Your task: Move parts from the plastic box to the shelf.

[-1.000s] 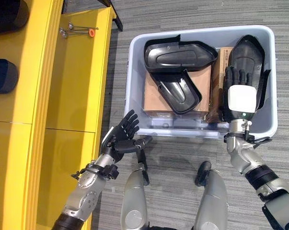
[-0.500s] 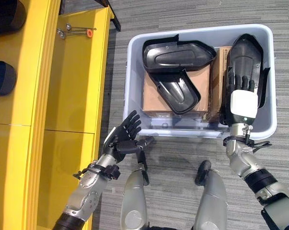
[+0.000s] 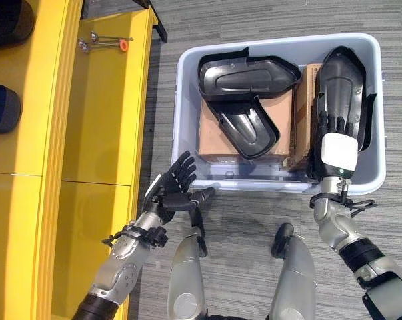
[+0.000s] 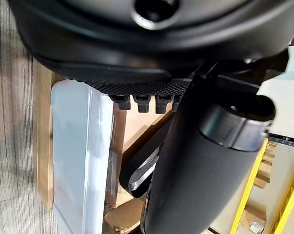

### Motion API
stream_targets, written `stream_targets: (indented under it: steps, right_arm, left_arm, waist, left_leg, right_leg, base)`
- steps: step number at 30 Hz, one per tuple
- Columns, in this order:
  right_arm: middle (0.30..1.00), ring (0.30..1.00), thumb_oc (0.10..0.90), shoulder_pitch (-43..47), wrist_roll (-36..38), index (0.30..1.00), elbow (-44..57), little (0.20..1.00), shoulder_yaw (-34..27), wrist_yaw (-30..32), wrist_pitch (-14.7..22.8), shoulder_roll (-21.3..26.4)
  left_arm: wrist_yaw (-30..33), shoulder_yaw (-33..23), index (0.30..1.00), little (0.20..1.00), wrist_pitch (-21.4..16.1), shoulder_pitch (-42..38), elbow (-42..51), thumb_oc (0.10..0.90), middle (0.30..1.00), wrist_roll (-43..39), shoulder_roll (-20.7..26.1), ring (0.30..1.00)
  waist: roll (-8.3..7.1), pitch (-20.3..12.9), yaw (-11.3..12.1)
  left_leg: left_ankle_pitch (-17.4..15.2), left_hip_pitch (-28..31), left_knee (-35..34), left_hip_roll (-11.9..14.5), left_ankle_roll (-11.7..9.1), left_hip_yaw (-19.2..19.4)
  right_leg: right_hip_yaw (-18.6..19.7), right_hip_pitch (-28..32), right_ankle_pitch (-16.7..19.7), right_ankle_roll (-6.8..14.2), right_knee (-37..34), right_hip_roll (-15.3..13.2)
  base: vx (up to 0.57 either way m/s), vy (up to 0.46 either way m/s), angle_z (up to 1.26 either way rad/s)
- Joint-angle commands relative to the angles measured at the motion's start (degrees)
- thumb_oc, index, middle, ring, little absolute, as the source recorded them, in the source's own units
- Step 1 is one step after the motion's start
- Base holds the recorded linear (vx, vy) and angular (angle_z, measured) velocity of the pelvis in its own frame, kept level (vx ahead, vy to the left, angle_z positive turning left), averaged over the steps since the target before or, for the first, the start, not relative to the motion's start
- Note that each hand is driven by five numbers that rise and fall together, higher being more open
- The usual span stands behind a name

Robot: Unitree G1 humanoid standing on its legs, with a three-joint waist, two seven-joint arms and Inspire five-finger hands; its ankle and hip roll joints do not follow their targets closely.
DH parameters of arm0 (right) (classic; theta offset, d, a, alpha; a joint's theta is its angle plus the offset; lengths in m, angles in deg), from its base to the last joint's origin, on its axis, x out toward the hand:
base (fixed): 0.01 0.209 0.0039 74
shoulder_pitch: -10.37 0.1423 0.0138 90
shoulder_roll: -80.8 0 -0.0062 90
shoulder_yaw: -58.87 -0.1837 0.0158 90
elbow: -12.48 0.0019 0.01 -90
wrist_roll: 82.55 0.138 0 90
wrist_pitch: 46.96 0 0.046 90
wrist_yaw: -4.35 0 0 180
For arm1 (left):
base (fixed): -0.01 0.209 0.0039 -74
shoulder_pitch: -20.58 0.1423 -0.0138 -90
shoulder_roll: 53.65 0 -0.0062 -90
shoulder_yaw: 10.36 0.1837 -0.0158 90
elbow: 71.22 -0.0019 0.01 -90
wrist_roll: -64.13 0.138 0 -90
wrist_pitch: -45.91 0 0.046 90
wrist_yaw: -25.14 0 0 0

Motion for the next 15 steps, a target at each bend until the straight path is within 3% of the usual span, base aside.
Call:
stream_targets:
  steps: [1, 8, 15]
  right_arm:
    - [1.000, 1.000, 0.900, 5.06, 3.45, 1.000, -6.00, 1.000, -4.91, 3.51, -2.57, 1.63]
    - [1.000, 1.000, 0.900, 6.46, 10.86, 1.000, -11.29, 1.000, -5.73, 7.66, -2.26, -0.46]
    - [1.000, 1.000, 0.900, 6.76, 7.81, 1.000, -12.17, 1.000, -5.80, 7.12, -1.85, -0.56]
  left_arm:
    - [-0.99, -1.08, 1.000, 1.000, -1.67, -0.57, 6.76, 0.900, 1.000, -1.23, 1.63, 1.000]
    - [-1.64, -0.33, 1.000, 1.000, -3.14, -0.76, 5.40, 0.900, 1.000, -1.64, 1.49, 1.000]
    - [-1.51, 0.22, 1.000, 1.000, -3.52, -0.81, 5.04, 0.900, 1.000, -1.48, 1.24, 1.000]
  waist:
    - [-0.58, -0.71, 0.44]
    - [0.11, -0.71, 0.94]
    - [0.15, -0.71, 0.94]
  left_leg:
    - [-10.10, -0.42, 3.97, -2.37, 3.27, 2.18]
    - [-9.68, -1.50, 3.61, -2.47, 3.09, 2.06]
    - [-9.65, -2.13, 3.80, -2.36, 3.02, 2.06]
  right_leg:
    - [-3.19, -0.20, -6.11, -1.32, 3.88, 3.60]
    - [-3.34, -1.54, -6.44, -1.75, 4.54, 3.91]
    - [-3.49, -2.25, -6.62, -1.91, 4.99, 4.14]
  base:
    - [0.00, -0.047, 0.00]
    - [0.00, -0.005, 0.00]
    - [0.00, 0.000, 0.00]
